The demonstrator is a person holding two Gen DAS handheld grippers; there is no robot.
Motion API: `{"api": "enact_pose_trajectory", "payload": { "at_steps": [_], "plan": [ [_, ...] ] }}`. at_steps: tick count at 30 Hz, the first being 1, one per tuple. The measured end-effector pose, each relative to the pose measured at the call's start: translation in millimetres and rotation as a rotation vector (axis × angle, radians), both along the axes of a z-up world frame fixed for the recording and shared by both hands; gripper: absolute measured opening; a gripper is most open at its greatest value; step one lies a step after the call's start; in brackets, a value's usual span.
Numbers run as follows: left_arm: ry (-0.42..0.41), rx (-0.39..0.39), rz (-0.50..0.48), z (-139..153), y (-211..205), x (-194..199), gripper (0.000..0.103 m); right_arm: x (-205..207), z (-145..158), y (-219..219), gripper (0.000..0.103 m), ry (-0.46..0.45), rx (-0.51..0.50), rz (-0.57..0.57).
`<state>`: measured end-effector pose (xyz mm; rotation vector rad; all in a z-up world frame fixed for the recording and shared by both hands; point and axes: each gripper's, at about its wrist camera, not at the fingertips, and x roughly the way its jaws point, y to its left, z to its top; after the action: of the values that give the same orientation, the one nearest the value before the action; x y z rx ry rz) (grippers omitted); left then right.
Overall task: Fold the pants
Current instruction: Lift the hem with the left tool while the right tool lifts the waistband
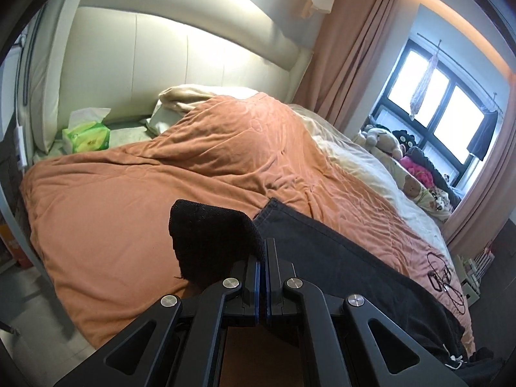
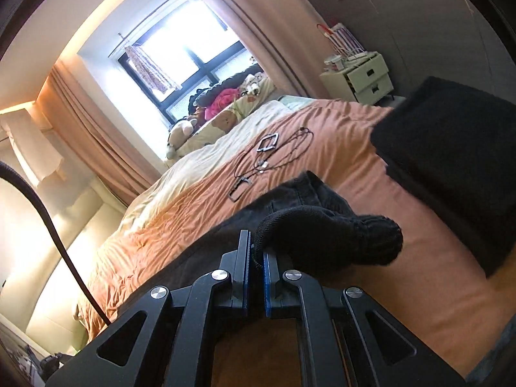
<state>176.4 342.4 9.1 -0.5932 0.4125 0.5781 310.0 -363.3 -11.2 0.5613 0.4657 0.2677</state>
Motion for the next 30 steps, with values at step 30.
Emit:
{"api": "enact_pose_trajectory", "payload": {
  "at_steps": [30],
  "plan": [
    [0.17, 0.004, -0.107, -53, 63, 262, 0.002, 212, 14, 100, 0.003, 0.132, -0.164, -0.068]
  ]
}}
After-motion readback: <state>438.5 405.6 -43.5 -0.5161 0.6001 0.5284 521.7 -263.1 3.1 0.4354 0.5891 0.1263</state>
